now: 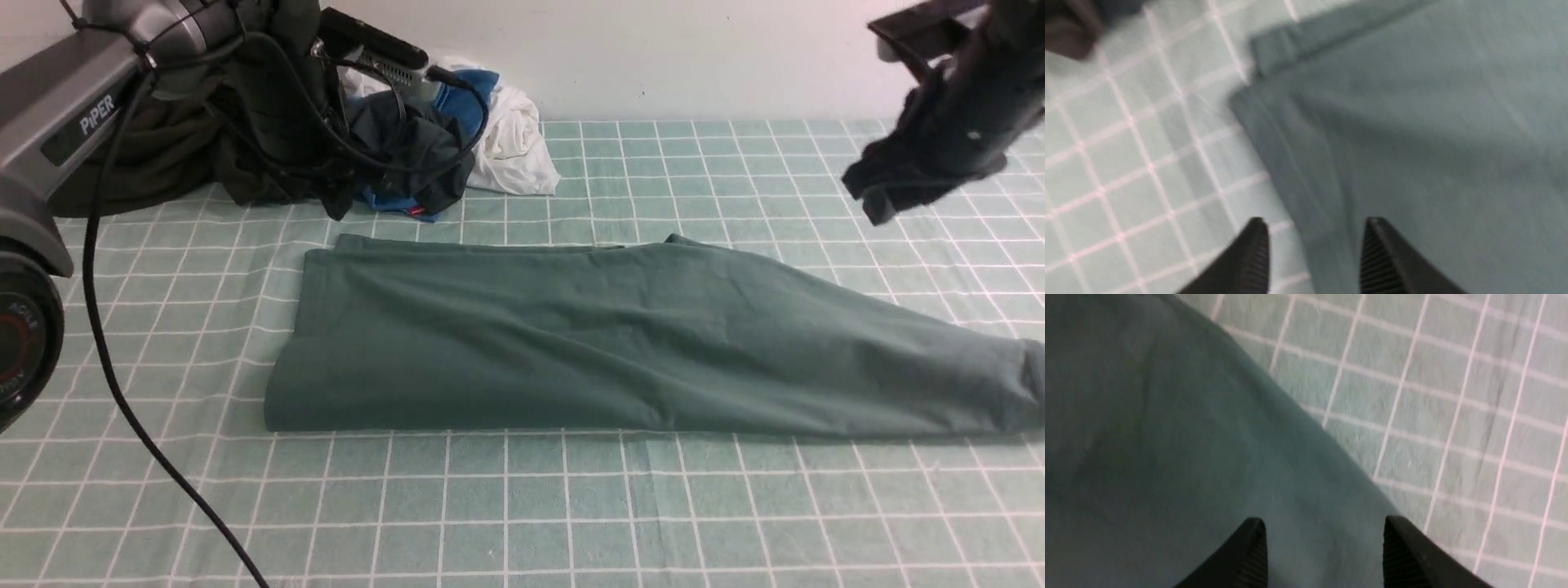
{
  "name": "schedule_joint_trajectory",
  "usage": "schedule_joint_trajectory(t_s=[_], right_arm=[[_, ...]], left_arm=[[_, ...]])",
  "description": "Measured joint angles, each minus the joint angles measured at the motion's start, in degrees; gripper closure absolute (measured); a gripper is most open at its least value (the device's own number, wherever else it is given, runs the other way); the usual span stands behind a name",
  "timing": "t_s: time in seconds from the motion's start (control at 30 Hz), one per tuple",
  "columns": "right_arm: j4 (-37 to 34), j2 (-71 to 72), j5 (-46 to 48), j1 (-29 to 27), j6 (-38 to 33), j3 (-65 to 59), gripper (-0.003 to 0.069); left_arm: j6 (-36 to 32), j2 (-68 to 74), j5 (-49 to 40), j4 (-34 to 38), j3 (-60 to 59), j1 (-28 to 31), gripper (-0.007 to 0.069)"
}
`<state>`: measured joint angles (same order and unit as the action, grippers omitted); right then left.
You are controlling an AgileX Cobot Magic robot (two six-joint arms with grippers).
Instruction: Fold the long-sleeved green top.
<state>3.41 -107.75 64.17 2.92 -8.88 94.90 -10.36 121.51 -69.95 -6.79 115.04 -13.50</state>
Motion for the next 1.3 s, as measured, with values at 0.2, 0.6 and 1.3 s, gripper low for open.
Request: schedule_joint_trajectory(t_s=[0.2, 0.6, 1.3], right_arm=[[-1.9, 4.03, -5.19, -7.58, 1.3, -14.8, 0.0291], [-1.98, -5.39, -15.88, -18.68, 5.75, -19.74, 0.0206], [-2.64, -4.13, -16.02, -18.43, 1.43, -19.74, 0.0615]], left_arm=[[-2.0, -2.25, 0.38, 4.27, -15.37, 0.0, 0.0602], [-2.12, -3.37, 11.62, 4.88, -30.52, 0.0, 0.0628], [-1.95, -12.42, 11.48, 2.06, -31.16, 0.0, 0.0628]])
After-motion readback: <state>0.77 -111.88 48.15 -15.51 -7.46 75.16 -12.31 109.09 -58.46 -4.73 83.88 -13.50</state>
